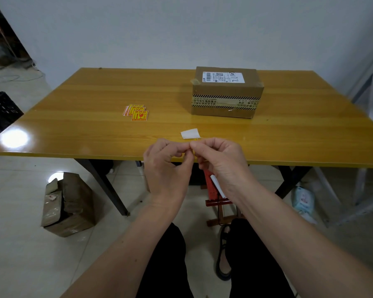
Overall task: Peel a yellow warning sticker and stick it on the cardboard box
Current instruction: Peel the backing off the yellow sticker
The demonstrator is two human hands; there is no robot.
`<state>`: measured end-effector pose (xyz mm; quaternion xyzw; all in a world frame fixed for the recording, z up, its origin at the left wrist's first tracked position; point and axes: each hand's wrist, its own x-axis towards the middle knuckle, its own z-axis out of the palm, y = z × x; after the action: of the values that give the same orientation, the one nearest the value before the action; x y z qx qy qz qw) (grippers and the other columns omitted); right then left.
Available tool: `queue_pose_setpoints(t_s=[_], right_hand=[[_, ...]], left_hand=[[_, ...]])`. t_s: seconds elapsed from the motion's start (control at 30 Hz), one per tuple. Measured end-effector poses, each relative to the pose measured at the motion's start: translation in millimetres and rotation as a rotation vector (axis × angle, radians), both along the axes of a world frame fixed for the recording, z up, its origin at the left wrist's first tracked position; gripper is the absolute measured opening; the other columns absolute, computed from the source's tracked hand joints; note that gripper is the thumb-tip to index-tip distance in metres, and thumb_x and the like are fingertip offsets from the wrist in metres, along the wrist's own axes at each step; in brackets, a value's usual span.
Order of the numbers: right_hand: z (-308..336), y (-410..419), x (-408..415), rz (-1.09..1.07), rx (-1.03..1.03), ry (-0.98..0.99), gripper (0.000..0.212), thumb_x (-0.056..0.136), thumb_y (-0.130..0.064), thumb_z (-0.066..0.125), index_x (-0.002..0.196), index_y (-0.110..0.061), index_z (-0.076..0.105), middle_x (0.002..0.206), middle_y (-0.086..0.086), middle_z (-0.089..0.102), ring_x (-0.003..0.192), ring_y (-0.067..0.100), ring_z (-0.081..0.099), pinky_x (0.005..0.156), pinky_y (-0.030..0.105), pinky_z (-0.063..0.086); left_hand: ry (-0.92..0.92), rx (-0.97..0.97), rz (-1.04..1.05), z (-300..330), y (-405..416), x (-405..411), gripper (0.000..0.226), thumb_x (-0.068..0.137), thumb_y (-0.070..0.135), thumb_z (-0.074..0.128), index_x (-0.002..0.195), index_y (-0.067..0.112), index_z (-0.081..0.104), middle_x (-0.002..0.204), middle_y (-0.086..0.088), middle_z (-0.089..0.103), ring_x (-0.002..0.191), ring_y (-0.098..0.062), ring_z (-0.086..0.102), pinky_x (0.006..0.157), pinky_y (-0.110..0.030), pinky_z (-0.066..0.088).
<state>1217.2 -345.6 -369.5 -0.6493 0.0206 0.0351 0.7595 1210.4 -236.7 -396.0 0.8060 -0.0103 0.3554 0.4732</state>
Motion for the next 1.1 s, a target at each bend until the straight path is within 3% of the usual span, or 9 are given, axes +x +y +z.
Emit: queue_pose_setpoints(t_s=[0.23,0.37,0.5,0.57,0.67,0.7,0.8,0.9,1.1], right_hand=[[-0.1,0.6,-0.7,-0.004,-0.028,0.001,0.01,0.082,-0.011,0.067,0.072,-0.009,0.067,0.065,0.005,0.059,0.059,0.01,0.054,0.052,0.02,0.047],[0.4,-0.6,-0.3,-0.005,-0.015,0.001,0.014,0.083,-0.011,0.065,0.07,-0.01,0.067,0.063,0.003,0.06,0.058,0.01,0.054,0.053,0.021,0.048],[0.2,-1.9,2.5,-0.048,0.086,0.04,0.019,0.084,-0.008,0.064,0.065,-0.012,0.065,0.06,0.002,0.059,0.055,0.011,0.052,0.051,0.021,0.044],[-0.2,-2.3,4.5,-0.075,0.133,0.059,0.02,0.083,-0.008,0.065,0.064,-0.013,0.065,0.058,0.0,0.059,0.053,0.01,0.051,0.05,0.021,0.043],[0.0,-3.1,6.4,-0.096,0.176,0.071,0.018,0.083,-0.009,0.066,0.065,-0.012,0.065,0.057,0.001,0.059,0.053,0.011,0.05,0.049,0.021,0.043],[0.4,-3.8,6.5,-0.097,0.182,0.071,0.017,0.083,-0.009,0.066,0.065,-0.011,0.065,0.058,0.001,0.059,0.053,0.011,0.05,0.049,0.021,0.043],[2.3,-5.2,5.7,-0.075,0.172,0.058,0.016,0.083,-0.009,0.065,0.066,-0.011,0.065,0.061,0.003,0.058,0.055,0.012,0.05,0.05,0.022,0.043],[2.3,-3.1,3.4,0.008,0.131,0.04,0.018,0.082,-0.012,0.068,0.064,-0.014,0.066,0.061,0.002,0.058,0.056,0.011,0.05,0.051,0.022,0.043],[2.2,1.3,0.3,0.121,0.068,0.05,0.014,0.084,-0.009,0.065,0.07,-0.009,0.066,0.064,0.004,0.058,0.057,0.011,0.05,0.053,0.021,0.045]], left_hand=[[-0.001,0.009,-0.012,0.4,1.6,0.2,0.012,0.072,0.026,0.063,0.078,0.026,0.072,0.069,0.013,0.055,0.068,-0.005,0.053,0.075,-0.053,0.05],[-0.009,-0.027,-0.034,0.9,3.0,-1.5,0.013,0.072,0.025,0.063,0.081,0.028,0.071,0.077,0.019,0.062,0.08,-0.01,0.062,0.081,-0.051,0.05],[0.055,-0.05,-0.011,0.1,4.7,-4.0,0.015,0.074,0.018,0.069,0.082,0.03,0.071,0.074,0.032,0.057,0.082,-0.008,0.062,0.087,-0.054,0.049],[0.08,-0.075,-0.025,-0.4,5.1,-5.4,0.02,0.075,0.016,0.072,0.08,0.035,0.069,0.074,0.027,0.062,0.083,-0.01,0.064,0.086,-0.047,0.05],[0.083,-0.135,-0.021,0.3,3.2,-7.4,0.031,0.075,0.012,0.074,0.077,0.042,0.065,0.074,0.023,0.064,0.081,-0.003,0.062,0.078,-0.019,0.047],[0.067,-0.144,-0.02,0.2,2.7,-7.9,0.031,0.074,0.01,0.075,0.078,0.04,0.066,0.075,0.023,0.064,0.08,-0.002,0.062,0.076,-0.017,0.046],[-0.042,-0.144,-0.049,-1.4,4.7,-7.9,0.026,0.072,0.006,0.074,0.08,0.031,0.071,0.077,0.019,0.066,0.08,-0.008,0.065,0.079,-0.035,0.052],[-0.133,-0.071,-0.041,-4.9,7.9,-2.9,0.013,0.073,0.012,0.07,0.08,0.022,0.073,0.079,0.009,0.069,0.078,-0.016,0.066,0.073,-0.052,0.052],[-0.133,-0.037,-0.023,-3.2,7.8,0.1,0.011,0.072,0.017,0.064,0.077,0.02,0.073,0.076,0.009,0.064,0.072,-0.014,0.063,0.067,-0.044,0.052]])
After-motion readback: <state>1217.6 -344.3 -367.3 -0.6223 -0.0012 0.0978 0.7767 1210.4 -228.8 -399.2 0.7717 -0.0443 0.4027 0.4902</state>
